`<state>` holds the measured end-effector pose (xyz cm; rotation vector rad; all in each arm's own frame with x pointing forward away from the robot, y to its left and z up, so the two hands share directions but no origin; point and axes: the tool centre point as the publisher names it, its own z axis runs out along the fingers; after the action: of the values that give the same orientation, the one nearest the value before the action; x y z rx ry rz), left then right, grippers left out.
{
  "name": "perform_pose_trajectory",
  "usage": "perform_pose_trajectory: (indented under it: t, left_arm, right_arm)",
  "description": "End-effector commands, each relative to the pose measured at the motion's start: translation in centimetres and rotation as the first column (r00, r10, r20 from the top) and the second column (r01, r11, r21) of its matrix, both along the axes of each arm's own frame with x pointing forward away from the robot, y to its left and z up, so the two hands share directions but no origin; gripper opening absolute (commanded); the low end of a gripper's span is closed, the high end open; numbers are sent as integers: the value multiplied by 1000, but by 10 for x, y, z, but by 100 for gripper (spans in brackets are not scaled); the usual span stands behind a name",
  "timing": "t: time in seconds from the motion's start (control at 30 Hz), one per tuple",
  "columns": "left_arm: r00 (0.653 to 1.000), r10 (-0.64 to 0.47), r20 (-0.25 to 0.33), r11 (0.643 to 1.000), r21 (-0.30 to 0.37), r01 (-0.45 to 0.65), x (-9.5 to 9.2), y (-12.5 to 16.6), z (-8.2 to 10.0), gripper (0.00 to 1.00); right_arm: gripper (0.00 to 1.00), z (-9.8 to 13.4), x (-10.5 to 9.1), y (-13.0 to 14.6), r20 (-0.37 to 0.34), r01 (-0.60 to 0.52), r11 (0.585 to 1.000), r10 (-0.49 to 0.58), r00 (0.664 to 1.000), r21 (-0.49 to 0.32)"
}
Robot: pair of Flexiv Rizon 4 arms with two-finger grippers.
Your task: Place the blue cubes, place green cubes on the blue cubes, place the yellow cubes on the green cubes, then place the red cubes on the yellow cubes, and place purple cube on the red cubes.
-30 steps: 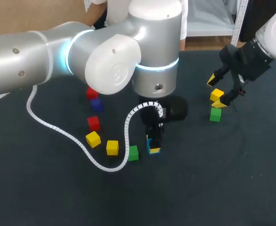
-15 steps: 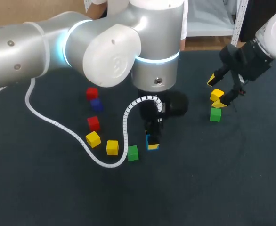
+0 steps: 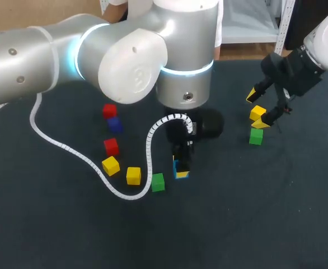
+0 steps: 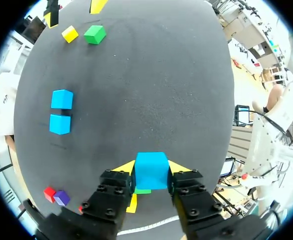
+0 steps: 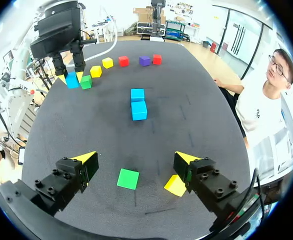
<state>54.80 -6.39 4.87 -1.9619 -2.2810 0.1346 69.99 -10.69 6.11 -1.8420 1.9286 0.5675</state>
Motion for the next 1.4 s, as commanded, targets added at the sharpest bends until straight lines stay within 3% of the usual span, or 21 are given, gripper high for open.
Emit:
perform_pose_trajectory:
  t: [0.03,0.27,0.4,0.6,0.9,1.4]
  left_arm:
    - [1000,-2,-2,1000,2,2,1,0,1,0]
    - [1000,19,7,1000,9,-19,6,8,4,0]
    - [998,9,60,997,78,-13,18,21,18,0]
    - [993,16,113,995,100,-27,32,34,29,0]
    - [989,59,135,995,70,-69,57,57,26,0]
    - [980,17,196,990,134,-44,96,61,21,0]
  right_arm:
    - [100,0,0,0,1,1,1000,-1,1000,0]
    - [100,0,0,0,1,1,1000,-1,1000,0]
    - [100,0,0,0,1,1,1000,-1,1000,0]
    - [100,0,0,0,1,1,1000,-1,1000,0]
    - [100,0,0,0,1,1,1000,-1,1000,0]
    - [100,0,0,0,1,1,1000,-1,1000,0]
